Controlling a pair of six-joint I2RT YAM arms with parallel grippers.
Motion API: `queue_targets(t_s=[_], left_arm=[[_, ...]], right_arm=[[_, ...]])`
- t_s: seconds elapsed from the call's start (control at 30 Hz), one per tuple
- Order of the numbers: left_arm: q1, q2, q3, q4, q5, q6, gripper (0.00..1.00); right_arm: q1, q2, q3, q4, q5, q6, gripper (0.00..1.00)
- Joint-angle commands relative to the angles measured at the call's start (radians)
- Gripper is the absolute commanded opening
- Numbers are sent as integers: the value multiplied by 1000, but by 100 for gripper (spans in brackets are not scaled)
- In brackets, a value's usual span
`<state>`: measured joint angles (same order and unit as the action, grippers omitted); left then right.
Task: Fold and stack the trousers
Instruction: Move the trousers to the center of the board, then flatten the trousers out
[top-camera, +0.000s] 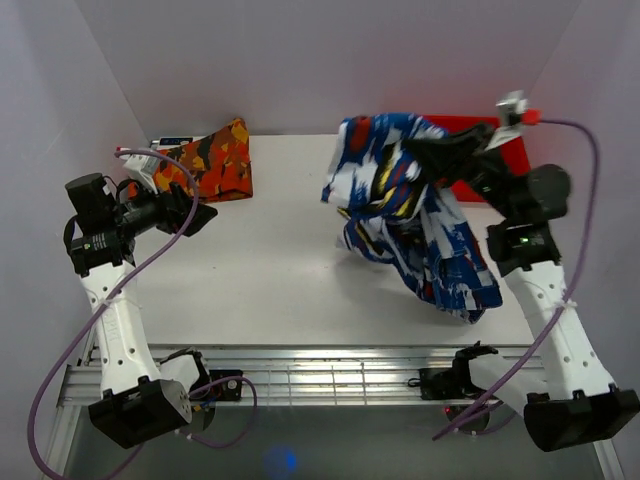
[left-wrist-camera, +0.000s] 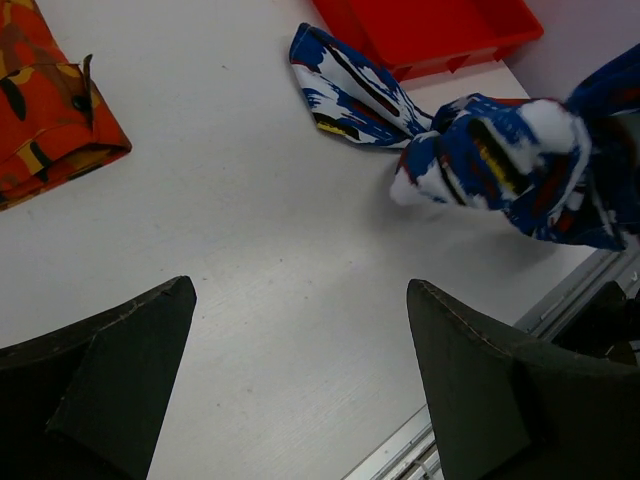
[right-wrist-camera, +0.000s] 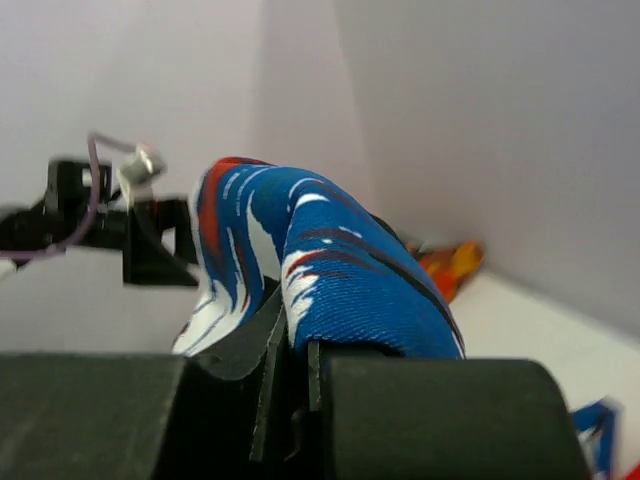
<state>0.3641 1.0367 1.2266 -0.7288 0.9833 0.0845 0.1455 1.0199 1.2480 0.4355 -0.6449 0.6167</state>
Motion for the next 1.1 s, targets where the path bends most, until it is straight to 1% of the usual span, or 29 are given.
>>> queue_targets(t_s=[0.0,0.03,0.1,0.13,0.17,0.23,0.27,0.3,0.33,0.37,0.4,0.43,0.47,0.5,0.57,0.6,0.63,0.67,0.73,0.77,0.8,0.83,0.87,0.9,0.93,0.97,1.0,1.03,1.07], left_arm=[[-1,14,43,-96,71,110,98],[-2,26,59,-124,55,118,98],[-2,49,68,-142,40,117,98],[-2,52,73,-142,25,98,98],[-1,54,79,-139,3,86,98],[-1,54,82,-117,-23,49,98],[1,52,79,-107,-40,9,98],[-1,52,77,-98,-47,-8,98],[-1,51,76,-84,-57,-23,98],[1,52,74,-84,-63,-34,98],[-1,54,74,-87,-57,-25,98],[-1,59,74,-110,-49,-6,98],[-1,68,73,-125,-43,39,98],[-1,75,64,-138,-35,61,98],[-1,94,50,-172,-34,95,98],[1,120,44,-200,-20,134,98],[-1,137,34,-221,-5,162,98],[-1,154,34,-250,14,196,98],[-8,200,39,-311,40,277,97],[-14,212,46,-336,48,308,97],[-25,223,56,-390,60,343,97],[-69,221,69,-417,80,424,97],[-105,211,67,-431,81,452,97],[-204,174,59,-419,65,471,97],[-261,152,47,-393,34,472,97],[-322,137,15,-356,-51,456,98],[-397,129,8,-304,-98,443,98],[-542,147,8,-293,-148,434,98],[-627,173,13,-287,-258,423,98]], right_arm=[[300,34,-210,-144,138,-192,8],[348,54,-231,-129,198,-222,8],[467,153,-248,-112,240,-235,8],[497,195,-237,-97,246,-236,8],[529,291,-219,-72,245,-236,8],[617,388,-112,-72,235,-250,10],[638,479,-58,-107,222,-273,17],[654,520,-1,-139,208,-276,30],[652,549,96,-167,170,-276,51],[651,574,134,-193,166,-322,60],[637,574,164,-289,160,-374,69],[626,571,229,-357,146,-437,83],[617,553,255,-426,148,-568,88],[596,537,272,-593,154,-636,91],[579,466,262,-729,218,-769,93],[568,432,237,-786,238,-892,93],[565,399,207,-893,267,-952,92],[565,325,123,-937,284,-1001,92],[565,249,24,-1033,297,-1101,92],[565,180,-25,-1046,306,-1107,92],[563,146,-123,-1052,323,-1104,92],[562,116,-165,-1055,359,-1097,91],[556,51,-201,-1052,378,-1098,92],[516,27,-252,-1051,387,-1103,92],[479,7,-265,-1049,377,-1118,93],[363,-13,-272,-1060,354,-1126,93],[292,-15,-275,-1073,328,-1143,93],[228,-12,-271,-1092,273,-1169,94],[166,8,-266,-1112,258,-1213,94]])
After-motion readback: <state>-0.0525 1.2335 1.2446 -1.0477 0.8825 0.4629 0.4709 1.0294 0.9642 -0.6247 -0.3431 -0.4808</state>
